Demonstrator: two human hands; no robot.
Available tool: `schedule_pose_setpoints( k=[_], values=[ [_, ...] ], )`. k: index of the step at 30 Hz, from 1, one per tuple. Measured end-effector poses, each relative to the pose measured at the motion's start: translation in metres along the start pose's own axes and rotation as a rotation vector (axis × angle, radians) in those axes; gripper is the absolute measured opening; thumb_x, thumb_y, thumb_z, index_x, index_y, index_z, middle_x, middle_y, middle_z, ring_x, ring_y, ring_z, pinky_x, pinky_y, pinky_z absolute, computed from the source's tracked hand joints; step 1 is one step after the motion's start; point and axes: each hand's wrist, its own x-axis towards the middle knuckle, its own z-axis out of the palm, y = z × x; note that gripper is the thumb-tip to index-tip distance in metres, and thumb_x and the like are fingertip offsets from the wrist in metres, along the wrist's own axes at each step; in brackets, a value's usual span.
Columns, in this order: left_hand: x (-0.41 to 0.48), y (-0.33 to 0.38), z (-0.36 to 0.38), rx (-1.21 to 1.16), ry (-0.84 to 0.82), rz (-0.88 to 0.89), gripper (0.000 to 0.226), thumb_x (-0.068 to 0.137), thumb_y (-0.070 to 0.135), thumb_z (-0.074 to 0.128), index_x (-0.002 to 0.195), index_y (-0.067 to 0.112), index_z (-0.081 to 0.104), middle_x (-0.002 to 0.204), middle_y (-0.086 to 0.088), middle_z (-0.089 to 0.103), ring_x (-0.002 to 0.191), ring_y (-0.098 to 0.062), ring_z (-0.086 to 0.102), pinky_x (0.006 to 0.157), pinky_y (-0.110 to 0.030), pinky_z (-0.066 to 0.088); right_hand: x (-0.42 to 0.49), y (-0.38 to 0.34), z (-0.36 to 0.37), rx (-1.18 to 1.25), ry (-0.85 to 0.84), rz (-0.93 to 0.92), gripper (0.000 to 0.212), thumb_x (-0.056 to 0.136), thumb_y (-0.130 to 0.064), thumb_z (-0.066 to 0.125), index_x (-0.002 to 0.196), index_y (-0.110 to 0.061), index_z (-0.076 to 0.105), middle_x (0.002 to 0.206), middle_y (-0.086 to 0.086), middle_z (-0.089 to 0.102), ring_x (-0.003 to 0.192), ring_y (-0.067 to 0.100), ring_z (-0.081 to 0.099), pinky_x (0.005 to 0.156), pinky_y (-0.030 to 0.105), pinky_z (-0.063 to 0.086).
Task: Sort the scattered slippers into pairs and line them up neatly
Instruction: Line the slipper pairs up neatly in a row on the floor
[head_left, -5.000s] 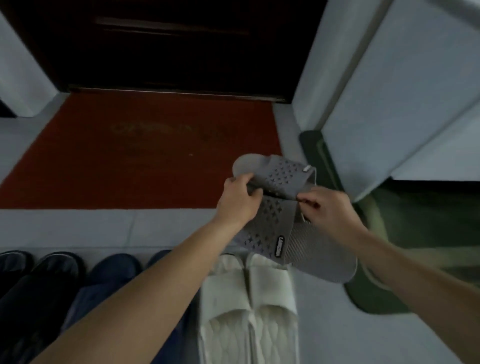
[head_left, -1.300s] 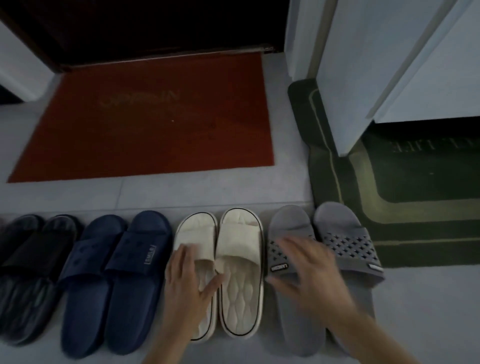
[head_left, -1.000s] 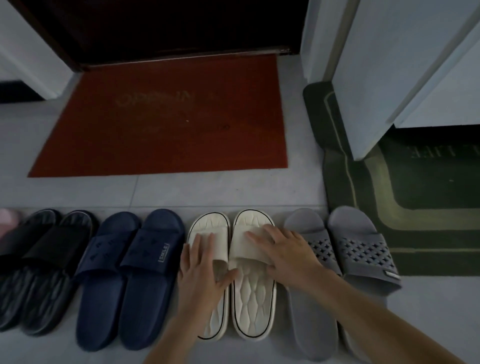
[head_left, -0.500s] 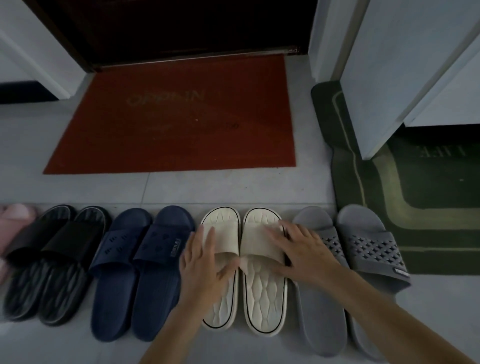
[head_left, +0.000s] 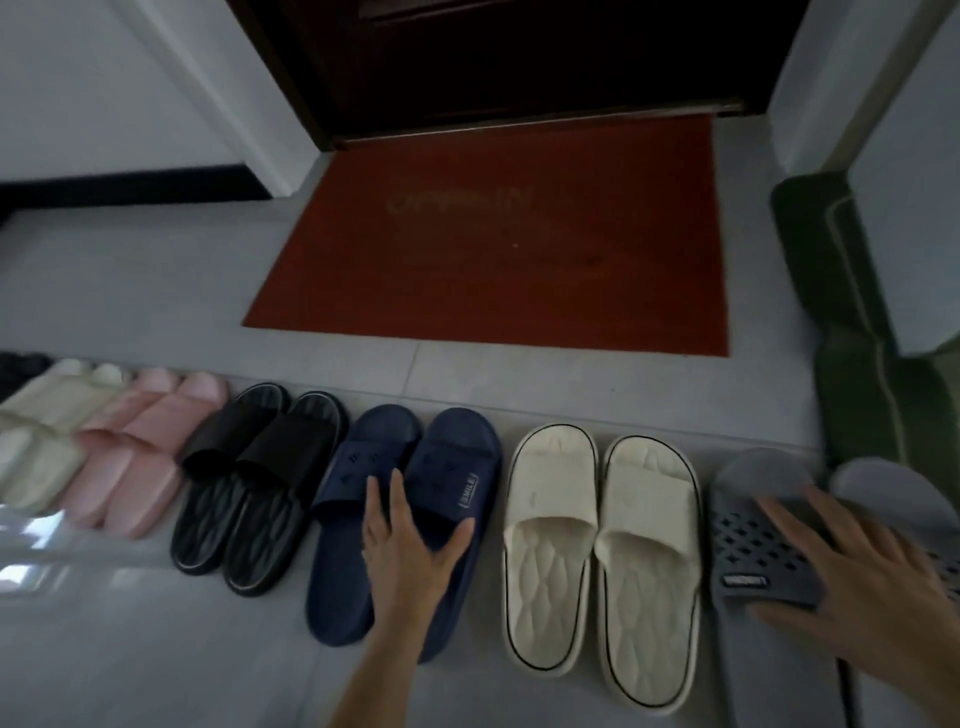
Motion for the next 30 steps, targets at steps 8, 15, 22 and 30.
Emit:
schedule_pose_setpoints(
  k=[8,15,22,30],
  values=[
    [0.012,-0.003,0.002,-0.116,0.004,0.088,0.099,0.068,0.059,0.069,0.147,0.028,0.017,0.158,0.002,0.001,0.142,-0.029,0.020,0.102,-0.050,0.042,0.001,0.002,0.003,-0.065,0.032,-0.009,0.095,0.051,-0.090,0.038,0.128,-0.036,0.051,0.124,0.004,0.052,0.101,0.036,0.055,0.083,0.050,0.046],
    [0.025,-0.017,0.012,-0.088,0.054,0.145,0.097,0.065,0.034,0.084,0.141,0.016,0.027,0.156,-0.010,0.006,0.141,-0.035,0.019,0.107,-0.053,0.035,-0.005,-0.008,-0.019,-0.057,0.022,-0.008,0.088,0.056,-0.085,0.039,0.125,-0.034,0.057,0.118,0.005,0.059,0.101,0.035,0.060,0.081,0.049,0.050],
    [0.027,-0.011,0.009,0.003,0.021,0.073,0.105,0.063,0.053,0.078,0.142,0.012,0.023,0.156,-0.012,0.007,0.141,-0.040,0.015,0.109,-0.060,0.026,-0.005,0.002,-0.016,0.047,-0.029,-0.037,0.105,0.049,-0.092,0.038,0.143,-0.047,0.022,0.147,0.003,0.031,0.132,0.031,0.034,0.107,0.048,0.029],
    [-0.081,0.159,0.057,0.059,-0.302,0.731,0.100,0.074,0.076,0.040,0.150,0.025,0.000,0.159,-0.014,0.005,0.146,-0.032,0.003,0.115,-0.054,0.013,-0.028,0.096,-0.005,0.392,-0.272,0.276,0.132,0.041,-0.079,0.069,0.139,-0.052,-0.015,0.158,-0.003,-0.013,0.146,0.027,0.005,0.114,0.044,0.022]
  ],
)
